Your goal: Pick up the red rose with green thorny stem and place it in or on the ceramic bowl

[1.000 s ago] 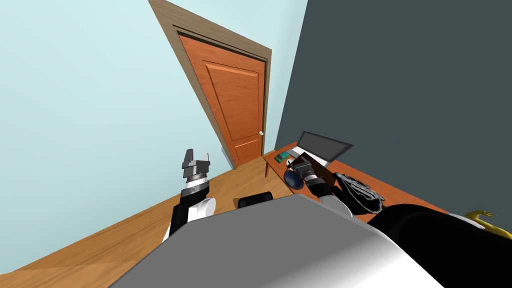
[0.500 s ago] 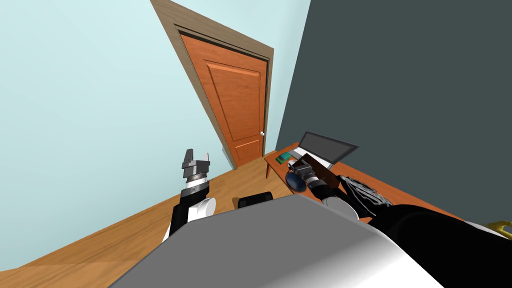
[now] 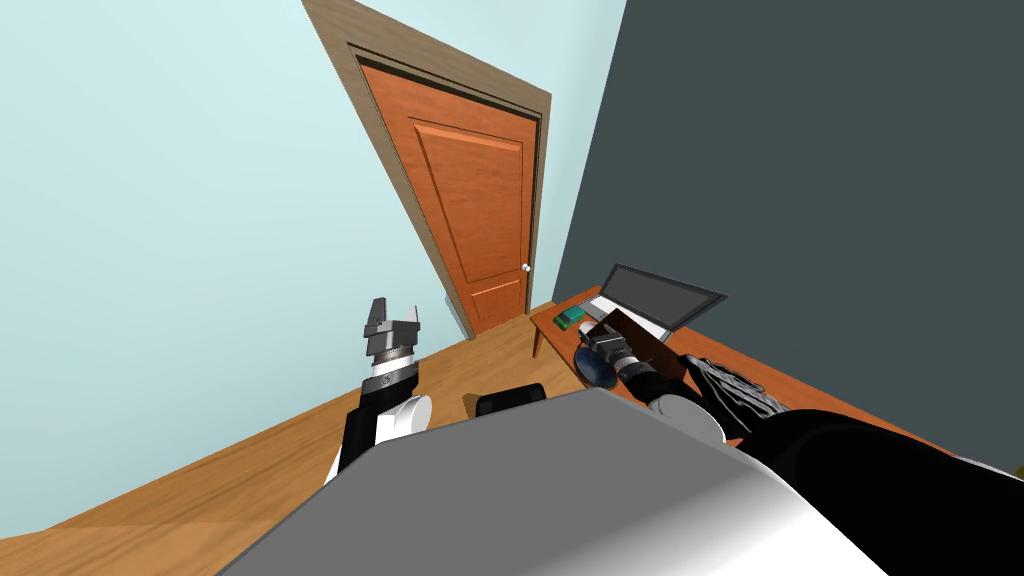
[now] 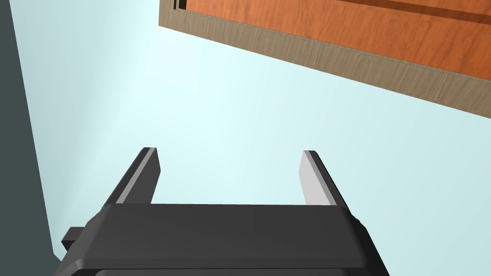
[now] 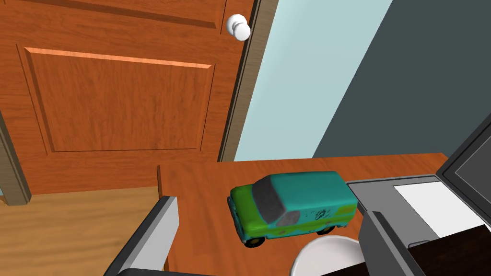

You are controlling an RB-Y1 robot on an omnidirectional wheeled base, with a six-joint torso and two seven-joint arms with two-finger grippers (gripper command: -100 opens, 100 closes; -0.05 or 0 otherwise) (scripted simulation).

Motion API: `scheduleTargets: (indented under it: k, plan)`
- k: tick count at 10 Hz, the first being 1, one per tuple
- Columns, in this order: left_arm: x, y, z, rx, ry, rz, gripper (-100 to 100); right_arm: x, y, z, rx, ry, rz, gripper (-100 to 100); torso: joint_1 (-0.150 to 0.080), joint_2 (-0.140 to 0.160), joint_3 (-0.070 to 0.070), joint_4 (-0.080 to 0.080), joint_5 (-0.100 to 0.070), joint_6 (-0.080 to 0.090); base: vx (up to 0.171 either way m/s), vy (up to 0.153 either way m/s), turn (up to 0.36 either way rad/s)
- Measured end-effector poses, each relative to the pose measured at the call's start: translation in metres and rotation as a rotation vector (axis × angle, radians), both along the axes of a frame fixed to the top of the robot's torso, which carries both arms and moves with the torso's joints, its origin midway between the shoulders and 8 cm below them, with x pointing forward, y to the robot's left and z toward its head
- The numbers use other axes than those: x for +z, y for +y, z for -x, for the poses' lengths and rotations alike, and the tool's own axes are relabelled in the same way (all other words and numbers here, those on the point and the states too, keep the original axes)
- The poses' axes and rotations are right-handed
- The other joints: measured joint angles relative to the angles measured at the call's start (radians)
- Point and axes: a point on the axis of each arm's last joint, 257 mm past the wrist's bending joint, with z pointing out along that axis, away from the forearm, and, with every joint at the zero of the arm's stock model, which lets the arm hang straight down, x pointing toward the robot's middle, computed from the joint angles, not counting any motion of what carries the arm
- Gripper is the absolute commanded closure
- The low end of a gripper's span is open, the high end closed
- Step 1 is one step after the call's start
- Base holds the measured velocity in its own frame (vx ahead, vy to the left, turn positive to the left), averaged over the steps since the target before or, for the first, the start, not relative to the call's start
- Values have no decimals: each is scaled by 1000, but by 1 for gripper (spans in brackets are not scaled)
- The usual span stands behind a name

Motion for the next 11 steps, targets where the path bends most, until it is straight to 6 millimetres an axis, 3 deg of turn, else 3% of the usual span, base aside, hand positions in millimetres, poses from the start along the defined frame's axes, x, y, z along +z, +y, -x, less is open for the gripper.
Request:
scheduleTargets:
  k: [11]
  plan:
    - [0, 0, 0, 0, 0, 0, 0, -34, -12, 19, -58, 113, -217, -100, 0, 1, 1, 0, 0, 0, 24, 2, 24]
